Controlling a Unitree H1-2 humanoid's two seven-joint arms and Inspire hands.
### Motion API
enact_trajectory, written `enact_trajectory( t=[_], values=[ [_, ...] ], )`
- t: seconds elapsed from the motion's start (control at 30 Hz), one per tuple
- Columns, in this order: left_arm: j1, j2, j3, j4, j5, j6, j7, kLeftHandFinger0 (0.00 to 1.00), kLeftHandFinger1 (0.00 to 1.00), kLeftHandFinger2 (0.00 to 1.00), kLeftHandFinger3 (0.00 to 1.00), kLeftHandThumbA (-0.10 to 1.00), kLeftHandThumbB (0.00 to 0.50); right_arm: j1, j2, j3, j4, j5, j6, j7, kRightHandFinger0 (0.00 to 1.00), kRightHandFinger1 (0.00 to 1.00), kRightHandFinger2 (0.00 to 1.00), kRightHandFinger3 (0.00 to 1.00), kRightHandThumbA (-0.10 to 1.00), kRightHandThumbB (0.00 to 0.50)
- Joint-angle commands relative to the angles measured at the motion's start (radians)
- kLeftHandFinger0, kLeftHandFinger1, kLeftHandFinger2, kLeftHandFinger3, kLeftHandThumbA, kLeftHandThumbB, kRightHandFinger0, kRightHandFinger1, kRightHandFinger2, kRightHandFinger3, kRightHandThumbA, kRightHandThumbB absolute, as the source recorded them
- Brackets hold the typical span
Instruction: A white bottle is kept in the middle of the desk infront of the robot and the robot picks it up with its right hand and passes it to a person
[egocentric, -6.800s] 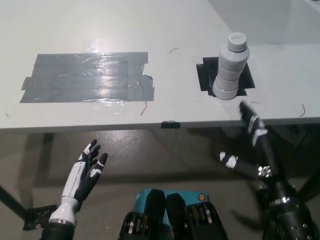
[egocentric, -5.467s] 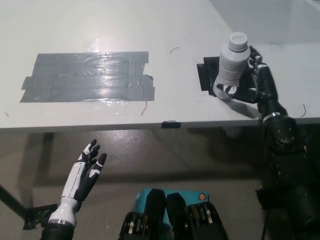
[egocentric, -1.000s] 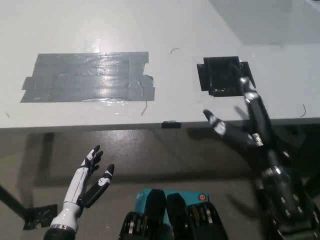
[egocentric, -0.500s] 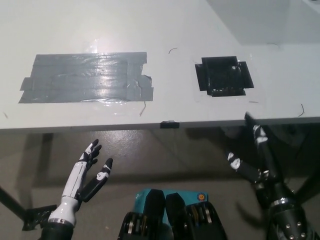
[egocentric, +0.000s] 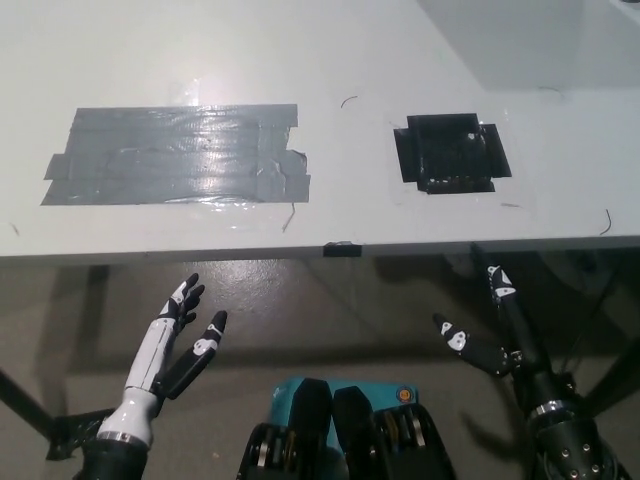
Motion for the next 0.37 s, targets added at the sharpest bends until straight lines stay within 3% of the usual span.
enact_trajectory(
  t=[0.0,0.33],
  values=[
    [-0.025,0.014,0.003,-0.023,0.002,-0.013,-0.003,1.00,1.00,1.00,1.00,0.65,0.000,-0.038,-0.015,0.009,-0.010,-0.004,-0.026,0.020,1.00,1.00,1.00,1.00,0.68,0.179],
    [-0.030,0.016,0.004,-0.017,0.009,-0.012,0.002,1.00,1.00,1.00,1.00,0.67,0.000,-0.055,-0.026,0.019,-0.001,-0.015,-0.020,0.026,1.00,1.00,1.00,1.00,0.71,0.177]
  ],
)
